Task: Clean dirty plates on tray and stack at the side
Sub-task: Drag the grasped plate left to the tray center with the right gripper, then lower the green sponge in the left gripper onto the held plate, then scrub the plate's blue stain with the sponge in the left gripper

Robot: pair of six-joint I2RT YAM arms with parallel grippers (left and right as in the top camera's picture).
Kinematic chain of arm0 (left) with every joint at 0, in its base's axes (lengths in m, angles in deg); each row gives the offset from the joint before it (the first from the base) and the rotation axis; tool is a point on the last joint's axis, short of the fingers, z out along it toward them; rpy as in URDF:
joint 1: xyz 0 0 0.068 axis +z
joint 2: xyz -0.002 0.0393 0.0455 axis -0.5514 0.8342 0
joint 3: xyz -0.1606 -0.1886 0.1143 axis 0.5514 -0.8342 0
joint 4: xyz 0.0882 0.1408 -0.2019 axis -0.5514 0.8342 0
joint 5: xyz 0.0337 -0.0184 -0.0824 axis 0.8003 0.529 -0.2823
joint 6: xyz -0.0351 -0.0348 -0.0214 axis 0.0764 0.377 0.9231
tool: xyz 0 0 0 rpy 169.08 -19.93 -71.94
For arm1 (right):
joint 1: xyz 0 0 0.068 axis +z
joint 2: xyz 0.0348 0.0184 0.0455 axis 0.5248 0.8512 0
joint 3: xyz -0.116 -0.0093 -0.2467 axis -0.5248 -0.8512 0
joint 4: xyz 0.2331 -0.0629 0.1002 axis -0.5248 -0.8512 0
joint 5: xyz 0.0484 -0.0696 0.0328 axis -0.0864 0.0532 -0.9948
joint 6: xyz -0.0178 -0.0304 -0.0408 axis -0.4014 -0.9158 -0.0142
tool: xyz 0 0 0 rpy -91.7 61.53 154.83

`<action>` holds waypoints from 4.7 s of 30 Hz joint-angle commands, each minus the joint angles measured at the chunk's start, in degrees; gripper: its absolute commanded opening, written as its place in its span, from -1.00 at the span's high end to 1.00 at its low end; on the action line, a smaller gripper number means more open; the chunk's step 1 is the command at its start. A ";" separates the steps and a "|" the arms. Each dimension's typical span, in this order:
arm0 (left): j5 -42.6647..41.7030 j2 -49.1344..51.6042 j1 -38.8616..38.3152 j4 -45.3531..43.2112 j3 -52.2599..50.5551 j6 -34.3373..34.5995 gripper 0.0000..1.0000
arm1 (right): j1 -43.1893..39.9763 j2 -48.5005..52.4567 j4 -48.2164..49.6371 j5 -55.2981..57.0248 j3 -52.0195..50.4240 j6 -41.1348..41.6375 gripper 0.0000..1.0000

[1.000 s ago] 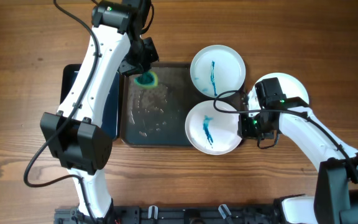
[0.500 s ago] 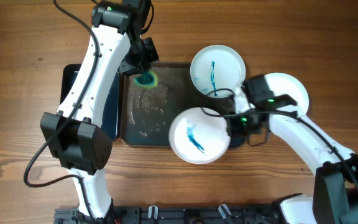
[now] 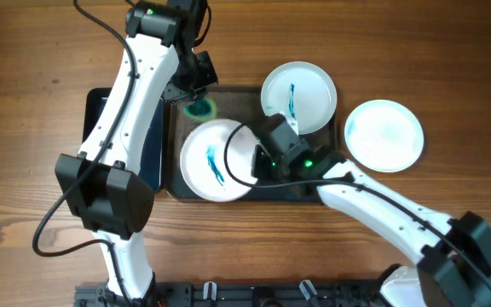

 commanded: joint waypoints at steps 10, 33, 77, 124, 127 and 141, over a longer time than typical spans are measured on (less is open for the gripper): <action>0.98 -0.68 0.00 0.24 0.44 0.59 0.92 | 0.09 10.25 8.72 3.76 1.31 8.24 0.70; 1.01 -0.68 0.17 -0.20 0.44 0.57 0.92 | -8.79 20.63 1.70 -17.00 12.09 -13.18 0.46; -3.78 -0.70 3.52 -13.05 -23.43 3.04 0.92 | -8.83 23.93 7.56 -20.24 12.07 -11.87 0.85; -6.12 -0.68 5.33 -16.35 -24.24 -0.33 0.92 | -8.26 20.74 8.81 -17.31 13.18 -17.57 0.36; -6.14 -0.68 5.33 -16.35 -24.24 -0.35 0.92 | -8.26 17.62 4.26 -14.86 15.13 -19.54 0.36; -6.16 -0.68 5.33 -16.70 -24.24 -1.62 0.92 | -9.05 19.56 -1.64 -8.70 15.93 -26.23 0.29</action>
